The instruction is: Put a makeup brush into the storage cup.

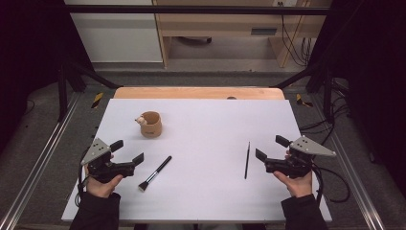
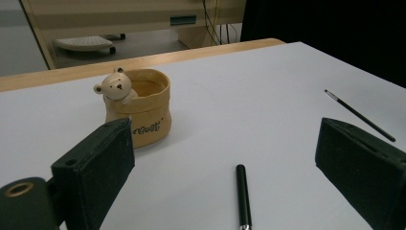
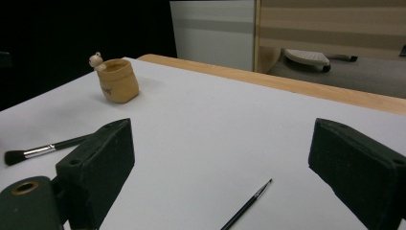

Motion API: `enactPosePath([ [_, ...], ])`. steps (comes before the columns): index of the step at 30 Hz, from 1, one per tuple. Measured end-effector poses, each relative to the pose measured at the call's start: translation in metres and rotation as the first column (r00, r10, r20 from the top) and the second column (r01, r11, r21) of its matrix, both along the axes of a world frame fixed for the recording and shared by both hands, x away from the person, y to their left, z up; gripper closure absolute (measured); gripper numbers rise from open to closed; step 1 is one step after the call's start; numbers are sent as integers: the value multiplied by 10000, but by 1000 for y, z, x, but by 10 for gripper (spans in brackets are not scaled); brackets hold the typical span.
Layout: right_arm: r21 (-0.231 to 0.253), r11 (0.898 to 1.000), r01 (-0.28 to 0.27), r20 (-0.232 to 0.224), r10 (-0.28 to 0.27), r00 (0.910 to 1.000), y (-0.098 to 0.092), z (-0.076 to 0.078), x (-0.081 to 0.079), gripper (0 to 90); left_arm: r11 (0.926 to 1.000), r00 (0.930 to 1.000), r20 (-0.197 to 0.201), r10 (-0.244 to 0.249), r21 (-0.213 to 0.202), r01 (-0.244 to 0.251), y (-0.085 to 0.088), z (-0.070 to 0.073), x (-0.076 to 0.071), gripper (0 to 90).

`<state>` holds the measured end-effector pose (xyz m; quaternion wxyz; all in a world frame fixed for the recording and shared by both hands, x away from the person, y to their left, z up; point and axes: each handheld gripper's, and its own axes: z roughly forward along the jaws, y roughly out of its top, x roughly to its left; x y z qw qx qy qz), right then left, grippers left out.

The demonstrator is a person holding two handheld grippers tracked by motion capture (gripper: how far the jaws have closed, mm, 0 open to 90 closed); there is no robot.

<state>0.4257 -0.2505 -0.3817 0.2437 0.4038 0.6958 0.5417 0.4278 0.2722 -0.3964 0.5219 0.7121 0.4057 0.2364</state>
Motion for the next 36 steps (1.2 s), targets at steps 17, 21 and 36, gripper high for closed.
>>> enactPosePath([
  [17, -305, 9991, 301, -256, -309, 9992, 7, -3, 3, 94, 10000, 10000, -76, -9, 99, 10, 1, -4, -1, 58],
  [21, -502, 9983, 280, -384, -299, 9988, 10, -7, 7, 97, 9999, 10000, -80, 25, 167, -23, 1, -4, -1, 57],
  [36, -1400, 9891, 462, -1375, -656, 9883, 32, -27, 21, 135, 9998, 10000, -62, 35, 207, -34, 0, -4, 0, 60],
])
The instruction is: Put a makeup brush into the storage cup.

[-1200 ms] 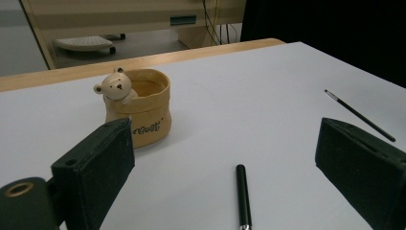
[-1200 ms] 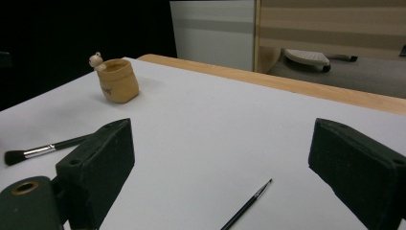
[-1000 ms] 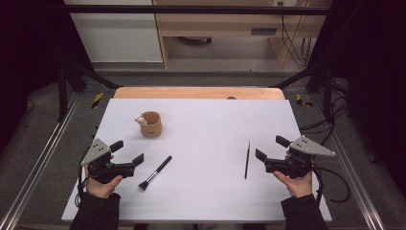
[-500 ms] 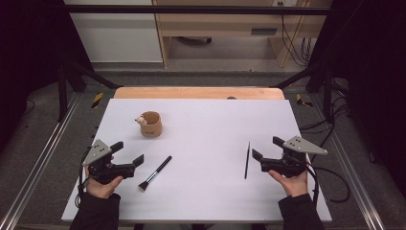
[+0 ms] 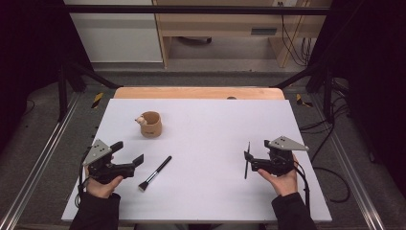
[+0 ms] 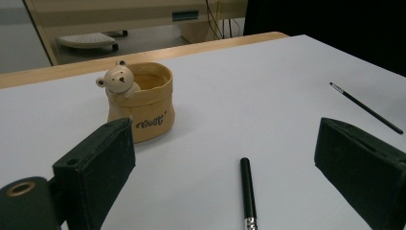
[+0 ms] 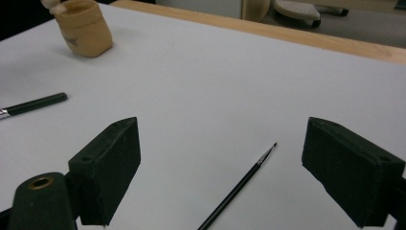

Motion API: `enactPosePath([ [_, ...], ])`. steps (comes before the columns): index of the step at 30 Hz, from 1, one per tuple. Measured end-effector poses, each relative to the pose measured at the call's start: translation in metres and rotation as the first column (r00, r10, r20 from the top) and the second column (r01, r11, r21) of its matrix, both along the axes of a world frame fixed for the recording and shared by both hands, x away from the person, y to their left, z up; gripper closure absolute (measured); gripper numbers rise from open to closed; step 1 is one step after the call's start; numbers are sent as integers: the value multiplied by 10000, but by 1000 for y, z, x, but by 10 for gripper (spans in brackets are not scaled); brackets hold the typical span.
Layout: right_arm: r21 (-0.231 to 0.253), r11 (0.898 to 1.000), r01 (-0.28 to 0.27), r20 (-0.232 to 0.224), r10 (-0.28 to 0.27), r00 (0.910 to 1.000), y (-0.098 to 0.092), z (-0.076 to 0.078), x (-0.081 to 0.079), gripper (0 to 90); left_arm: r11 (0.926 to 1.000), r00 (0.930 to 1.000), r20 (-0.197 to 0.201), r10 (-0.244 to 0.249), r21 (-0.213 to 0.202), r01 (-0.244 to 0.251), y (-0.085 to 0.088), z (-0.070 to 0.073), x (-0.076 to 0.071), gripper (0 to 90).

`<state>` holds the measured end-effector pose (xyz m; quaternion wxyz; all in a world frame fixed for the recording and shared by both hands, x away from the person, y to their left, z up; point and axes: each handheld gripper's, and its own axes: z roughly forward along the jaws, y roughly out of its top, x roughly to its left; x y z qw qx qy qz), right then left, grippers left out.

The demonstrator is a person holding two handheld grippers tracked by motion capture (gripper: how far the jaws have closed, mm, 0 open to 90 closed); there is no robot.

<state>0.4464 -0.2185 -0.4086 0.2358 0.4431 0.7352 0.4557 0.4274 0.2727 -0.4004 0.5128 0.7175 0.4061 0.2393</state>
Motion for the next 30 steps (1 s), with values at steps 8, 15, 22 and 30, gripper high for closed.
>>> enactPosePath([
  [8, -565, 9983, 117, -516, -147, 9986, 10, -13, 10, 154, 9999, 10000, 34, -8, 125, 7, 0, 0, 0, 61],
  [15, -963, 9942, 471, -1068, -574, 9926, 15, -27, 21, 191, 9999, 10000, 67, 24, 127, -25, 0, 1, 0, 62],
  [22, -1298, 9893, 669, -1365, -847, 9870, 17, -40, 31, 243, 9999, 10000, 57, 53, 140, -53, 1, 0, 0, 62],
  [30, -1857, 9796, 774, -2005, -1149, 9729, 20, -56, 39, 322, 9998, 10000, 13, 15, 213, -15, 0, 0, 1, 62],
])
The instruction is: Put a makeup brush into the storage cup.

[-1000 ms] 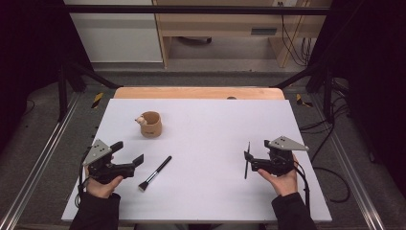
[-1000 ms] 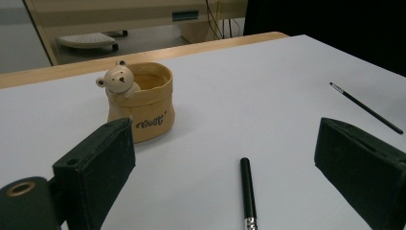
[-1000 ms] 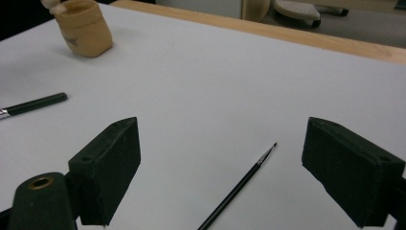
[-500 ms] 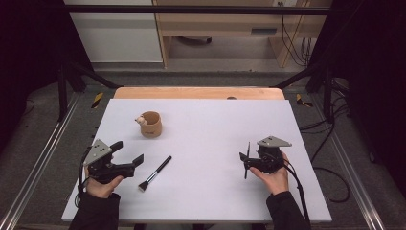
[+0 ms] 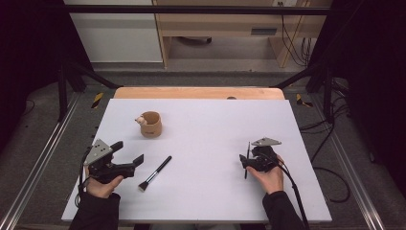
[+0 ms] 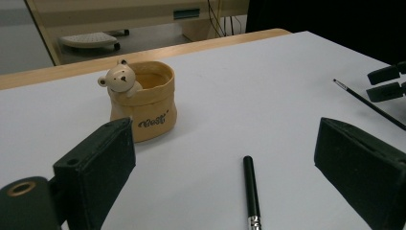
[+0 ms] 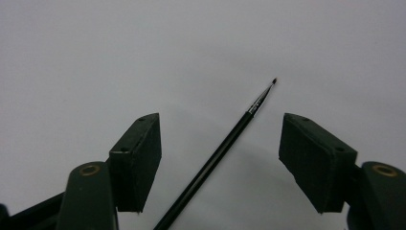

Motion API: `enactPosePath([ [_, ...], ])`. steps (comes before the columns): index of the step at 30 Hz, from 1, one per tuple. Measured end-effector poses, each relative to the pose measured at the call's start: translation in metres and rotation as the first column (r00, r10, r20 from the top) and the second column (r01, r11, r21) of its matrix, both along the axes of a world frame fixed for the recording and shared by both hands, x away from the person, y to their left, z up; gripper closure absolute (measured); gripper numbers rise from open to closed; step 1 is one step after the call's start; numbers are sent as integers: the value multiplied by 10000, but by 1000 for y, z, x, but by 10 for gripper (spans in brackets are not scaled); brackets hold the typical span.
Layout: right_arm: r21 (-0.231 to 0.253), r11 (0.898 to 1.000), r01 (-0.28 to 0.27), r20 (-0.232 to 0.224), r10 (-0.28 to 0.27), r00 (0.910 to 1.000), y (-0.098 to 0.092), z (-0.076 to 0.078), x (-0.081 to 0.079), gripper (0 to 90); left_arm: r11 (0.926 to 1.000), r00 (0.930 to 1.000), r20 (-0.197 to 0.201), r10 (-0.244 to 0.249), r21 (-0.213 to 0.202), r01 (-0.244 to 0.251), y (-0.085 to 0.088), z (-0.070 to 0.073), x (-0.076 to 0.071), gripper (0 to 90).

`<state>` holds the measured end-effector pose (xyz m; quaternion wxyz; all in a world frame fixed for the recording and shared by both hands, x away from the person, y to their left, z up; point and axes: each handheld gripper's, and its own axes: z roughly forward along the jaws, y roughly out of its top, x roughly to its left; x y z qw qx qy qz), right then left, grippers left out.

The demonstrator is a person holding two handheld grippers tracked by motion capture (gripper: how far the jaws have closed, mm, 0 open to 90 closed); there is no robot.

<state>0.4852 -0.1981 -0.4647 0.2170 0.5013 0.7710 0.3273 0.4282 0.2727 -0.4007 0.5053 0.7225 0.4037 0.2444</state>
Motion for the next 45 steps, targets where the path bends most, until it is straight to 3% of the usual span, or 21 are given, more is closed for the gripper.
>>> enactPosePath([
  [10, -432, 9990, -82, -358, 66, 9993, 3, -7, 2, 488, 10000, 10000, -58, 20, 19, -20, 0, -1, 1, 63],
  [11, -636, 9978, -169, -425, 142, 9990, 3, -9, 2, 515, 10000, 10000, -63, 16, 25, -16, -1, -1, 1, 63],
  [17, -564, 9982, -203, -572, 171, 9982, 4, -9, 2, 563, 10000, 10000, -37, 11, -6, -11, -1, -1, 0, 64],
  [24, -399, 9985, -388, -670, 360, 9971, 6, -9, 1, 686, 10000, 10000, -25, -9, 44, 9, -2, -1, 0, 65],
  [37, -249, 9984, -515, -804, 494, 9955, 7, -8, 0, 767, 9999, 10000, -31, -55, 163, 56, -4, -1, 0, 65],
  [45, -436, 9981, -433, -844, 395, 9956, 5, -7, 0, 790, 9999, 10000, -33, -50, 158, 50, -4, -1, 0, 66],
])
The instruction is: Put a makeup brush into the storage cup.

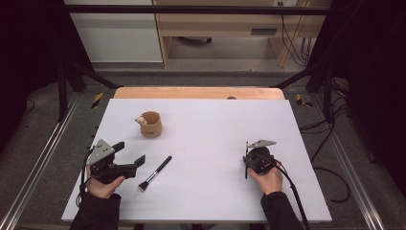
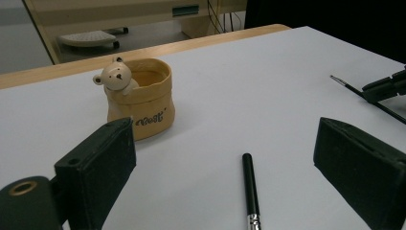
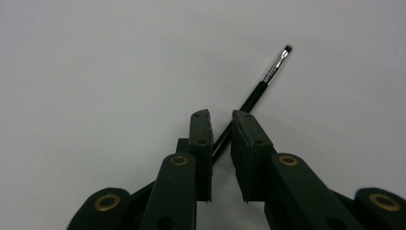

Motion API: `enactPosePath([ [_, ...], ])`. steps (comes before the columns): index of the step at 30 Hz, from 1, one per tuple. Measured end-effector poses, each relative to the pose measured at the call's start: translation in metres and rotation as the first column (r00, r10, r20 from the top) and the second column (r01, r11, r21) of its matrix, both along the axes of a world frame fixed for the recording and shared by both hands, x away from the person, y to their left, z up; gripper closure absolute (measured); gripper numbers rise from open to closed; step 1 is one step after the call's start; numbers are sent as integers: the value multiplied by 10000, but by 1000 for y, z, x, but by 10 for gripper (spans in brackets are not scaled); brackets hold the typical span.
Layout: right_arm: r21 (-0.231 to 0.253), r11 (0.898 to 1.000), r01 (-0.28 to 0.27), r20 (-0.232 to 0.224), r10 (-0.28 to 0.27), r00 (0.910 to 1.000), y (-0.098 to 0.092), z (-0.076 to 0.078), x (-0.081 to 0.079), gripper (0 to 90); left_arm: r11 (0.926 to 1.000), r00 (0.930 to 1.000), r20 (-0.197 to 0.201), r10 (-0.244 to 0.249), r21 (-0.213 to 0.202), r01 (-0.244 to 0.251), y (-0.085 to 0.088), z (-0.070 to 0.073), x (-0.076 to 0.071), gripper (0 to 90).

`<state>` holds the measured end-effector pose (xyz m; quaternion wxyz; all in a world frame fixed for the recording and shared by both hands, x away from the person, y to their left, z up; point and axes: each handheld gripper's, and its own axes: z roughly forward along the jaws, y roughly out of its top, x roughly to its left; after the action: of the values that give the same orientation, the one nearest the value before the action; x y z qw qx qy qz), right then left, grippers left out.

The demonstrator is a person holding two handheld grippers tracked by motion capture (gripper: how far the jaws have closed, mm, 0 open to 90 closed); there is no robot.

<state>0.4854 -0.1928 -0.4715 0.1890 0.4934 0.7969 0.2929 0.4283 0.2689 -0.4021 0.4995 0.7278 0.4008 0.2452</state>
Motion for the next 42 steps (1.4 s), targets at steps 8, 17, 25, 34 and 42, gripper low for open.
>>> enactPosePath([
  [8, -313, 9994, 147, 12, -147, 9999, -2, 1, 0, 823, 10000, 10000, -8, -6, -6, 6, 0, 0, 0, 66],
  [17, -476, 9985, 272, -30, -274, 9996, -4, 3, -1, 837, 10000, 10000, -11, -12, 9, 12, 0, 0, 0, 67],
  [25, -521, 9982, 311, -37, -313, 9995, -5, 1, 0, 833, 10000, 10000, -8, -38, 38, 38, 0, 0, 0, 67],
  [34, -592, 9982, 18, -69, -22, 10000, -5, 2, 0, 853, 10000, 10000, -6, -39, 10, 39, 0, 0, 0, 68],
  [42, -506, 9987, 63, -86, -68, 9999, -6, 2, 0, 819, 10000, 10000, -11, -47, 28, 47, 0, 0, 0, 69],
])
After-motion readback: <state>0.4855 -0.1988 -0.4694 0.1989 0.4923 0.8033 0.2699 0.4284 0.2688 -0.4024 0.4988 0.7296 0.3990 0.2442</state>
